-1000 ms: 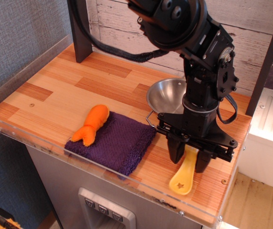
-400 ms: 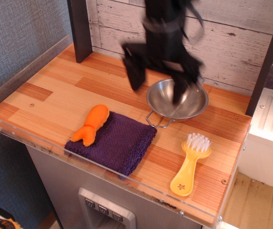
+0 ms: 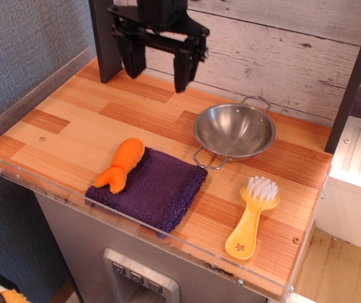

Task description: Move the yellow brush from the back middle of the table to the front right corner.

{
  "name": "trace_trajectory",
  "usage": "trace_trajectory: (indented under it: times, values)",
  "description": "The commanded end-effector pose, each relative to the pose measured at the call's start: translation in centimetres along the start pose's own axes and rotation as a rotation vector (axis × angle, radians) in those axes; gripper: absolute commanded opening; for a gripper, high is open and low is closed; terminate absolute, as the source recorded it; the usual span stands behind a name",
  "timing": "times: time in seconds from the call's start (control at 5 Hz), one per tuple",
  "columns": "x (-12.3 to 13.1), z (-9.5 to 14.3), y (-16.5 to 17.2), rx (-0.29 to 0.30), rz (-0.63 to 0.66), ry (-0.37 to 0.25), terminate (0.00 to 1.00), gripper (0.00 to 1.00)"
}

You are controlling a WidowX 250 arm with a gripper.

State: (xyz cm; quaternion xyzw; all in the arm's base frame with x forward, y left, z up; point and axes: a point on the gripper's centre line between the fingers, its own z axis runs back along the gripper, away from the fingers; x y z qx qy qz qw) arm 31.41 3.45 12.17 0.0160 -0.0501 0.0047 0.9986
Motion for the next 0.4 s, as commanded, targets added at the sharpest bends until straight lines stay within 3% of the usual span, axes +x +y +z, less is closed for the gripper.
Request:
trace_trajectory:
  times: [0.0, 0.2]
  values:
    - [0.09, 0.74, 1.24, 0.008, 0.006, -0.022, 0.0, 1.0]
    - [0.09, 0.74, 1.24, 0.008, 0.006, -0.022, 1.0, 1.0]
